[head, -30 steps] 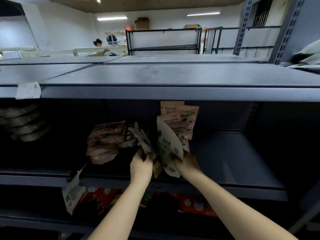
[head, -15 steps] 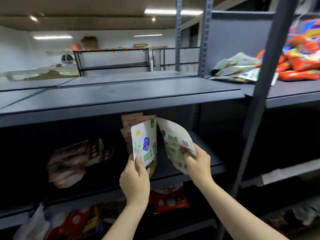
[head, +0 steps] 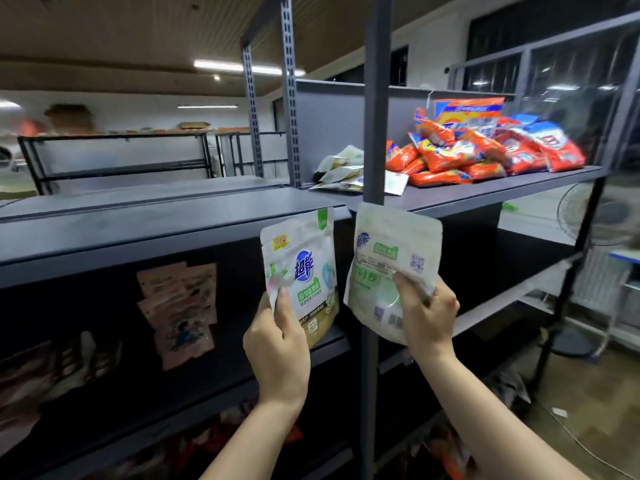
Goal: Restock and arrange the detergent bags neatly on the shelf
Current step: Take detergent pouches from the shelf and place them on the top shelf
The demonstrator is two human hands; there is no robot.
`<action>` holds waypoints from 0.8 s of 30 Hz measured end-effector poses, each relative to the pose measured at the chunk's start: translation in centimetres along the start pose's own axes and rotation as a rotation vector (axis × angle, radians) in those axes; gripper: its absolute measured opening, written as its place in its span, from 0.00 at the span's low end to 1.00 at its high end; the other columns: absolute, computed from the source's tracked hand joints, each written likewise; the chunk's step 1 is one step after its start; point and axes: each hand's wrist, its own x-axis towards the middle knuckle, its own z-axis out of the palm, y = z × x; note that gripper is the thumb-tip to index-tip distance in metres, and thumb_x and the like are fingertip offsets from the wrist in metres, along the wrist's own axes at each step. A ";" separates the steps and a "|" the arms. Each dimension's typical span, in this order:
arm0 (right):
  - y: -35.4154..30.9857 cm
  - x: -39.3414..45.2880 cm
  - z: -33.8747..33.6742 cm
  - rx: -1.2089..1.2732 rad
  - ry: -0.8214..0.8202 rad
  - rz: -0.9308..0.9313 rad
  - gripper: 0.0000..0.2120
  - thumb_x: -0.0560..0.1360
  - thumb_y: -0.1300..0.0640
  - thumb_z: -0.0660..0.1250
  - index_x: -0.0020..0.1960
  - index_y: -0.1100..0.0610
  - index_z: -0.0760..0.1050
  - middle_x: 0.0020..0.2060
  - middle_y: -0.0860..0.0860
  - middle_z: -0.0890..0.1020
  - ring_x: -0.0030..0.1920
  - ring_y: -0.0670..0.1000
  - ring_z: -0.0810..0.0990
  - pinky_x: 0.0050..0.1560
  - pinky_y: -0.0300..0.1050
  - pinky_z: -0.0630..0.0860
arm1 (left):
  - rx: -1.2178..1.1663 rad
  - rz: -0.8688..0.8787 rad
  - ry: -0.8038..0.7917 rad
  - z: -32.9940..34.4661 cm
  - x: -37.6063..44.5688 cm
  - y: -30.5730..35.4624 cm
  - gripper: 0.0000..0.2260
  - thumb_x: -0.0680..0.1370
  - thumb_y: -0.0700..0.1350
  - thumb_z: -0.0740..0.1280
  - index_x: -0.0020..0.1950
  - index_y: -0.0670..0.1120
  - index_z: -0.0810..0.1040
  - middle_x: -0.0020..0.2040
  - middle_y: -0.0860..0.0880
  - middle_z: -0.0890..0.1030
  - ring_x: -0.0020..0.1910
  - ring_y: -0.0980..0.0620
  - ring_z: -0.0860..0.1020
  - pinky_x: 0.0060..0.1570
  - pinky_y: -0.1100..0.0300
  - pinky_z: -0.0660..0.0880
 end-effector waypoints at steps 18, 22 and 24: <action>5.7 29.2 -9.3 0.123 -0.093 -0.129 0.06 0.74 0.59 0.69 0.49 0.51 0.79 0.40 0.37 0.80 0.42 0.36 0.80 0.39 0.26 0.74 | -0.009 0.215 0.373 28.0 3.7 9.4 0.19 0.80 0.50 0.57 0.53 0.38 0.81 0.43 0.43 0.84 0.40 0.45 0.81 0.39 0.61 0.72; 8.1 34.5 -9.5 0.148 -0.193 -0.127 0.05 0.74 0.57 0.69 0.49 0.49 0.80 0.43 0.44 0.83 0.48 0.47 0.82 0.47 0.38 0.78 | 0.148 0.196 0.484 32.7 6.1 10.3 0.15 0.82 0.50 0.56 0.56 0.44 0.80 0.47 0.44 0.84 0.45 0.42 0.80 0.38 0.62 0.64; 8.8 36.6 -9.5 0.158 -0.232 -0.133 0.05 0.75 0.57 0.69 0.49 0.49 0.80 0.44 0.45 0.83 0.49 0.48 0.82 0.49 0.42 0.77 | 0.286 0.136 0.523 34.5 7.8 10.4 0.15 0.82 0.50 0.56 0.60 0.46 0.79 0.53 0.44 0.83 0.51 0.41 0.78 0.39 0.61 0.59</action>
